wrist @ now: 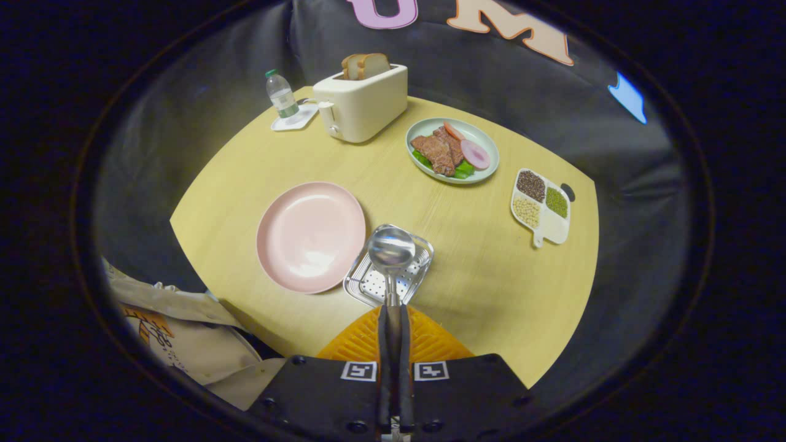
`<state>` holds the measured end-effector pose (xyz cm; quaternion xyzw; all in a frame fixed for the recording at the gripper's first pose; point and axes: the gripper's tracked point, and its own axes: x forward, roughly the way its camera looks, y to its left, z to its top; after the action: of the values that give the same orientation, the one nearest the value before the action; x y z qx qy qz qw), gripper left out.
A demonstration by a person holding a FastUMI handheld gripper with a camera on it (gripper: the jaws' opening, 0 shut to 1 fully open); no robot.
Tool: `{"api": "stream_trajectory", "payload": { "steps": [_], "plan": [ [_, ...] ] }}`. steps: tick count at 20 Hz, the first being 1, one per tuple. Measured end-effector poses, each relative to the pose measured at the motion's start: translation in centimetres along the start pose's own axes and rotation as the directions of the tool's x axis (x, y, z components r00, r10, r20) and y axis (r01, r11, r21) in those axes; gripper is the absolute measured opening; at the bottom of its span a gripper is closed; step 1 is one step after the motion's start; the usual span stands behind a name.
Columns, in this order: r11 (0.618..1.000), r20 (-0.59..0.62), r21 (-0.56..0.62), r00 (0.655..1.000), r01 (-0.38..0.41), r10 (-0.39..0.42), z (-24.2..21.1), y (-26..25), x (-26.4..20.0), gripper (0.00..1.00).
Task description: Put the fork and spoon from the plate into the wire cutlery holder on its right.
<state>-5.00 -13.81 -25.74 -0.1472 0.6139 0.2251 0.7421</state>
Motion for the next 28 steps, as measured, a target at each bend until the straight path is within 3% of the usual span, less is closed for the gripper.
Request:
{"api": "stream_trajectory", "payload": {
  "steps": [6,14,23,28],
  "plan": [
    [1.0,-0.072,-0.01,0.997,-0.006,0.005,-0.8,-1.0,1.3,0.08],
    [0.998,-0.048,0.043,0.998,-0.038,0.04,0.5,-0.5,1.9,0.13],
    [0.989,0.062,0.132,0.997,-0.063,0.056,2.1,1.1,1.3,1.0],
    [0.986,0.206,0.16,0.979,-0.038,0.004,3.9,3.2,0.5,1.0]
  ]
}}
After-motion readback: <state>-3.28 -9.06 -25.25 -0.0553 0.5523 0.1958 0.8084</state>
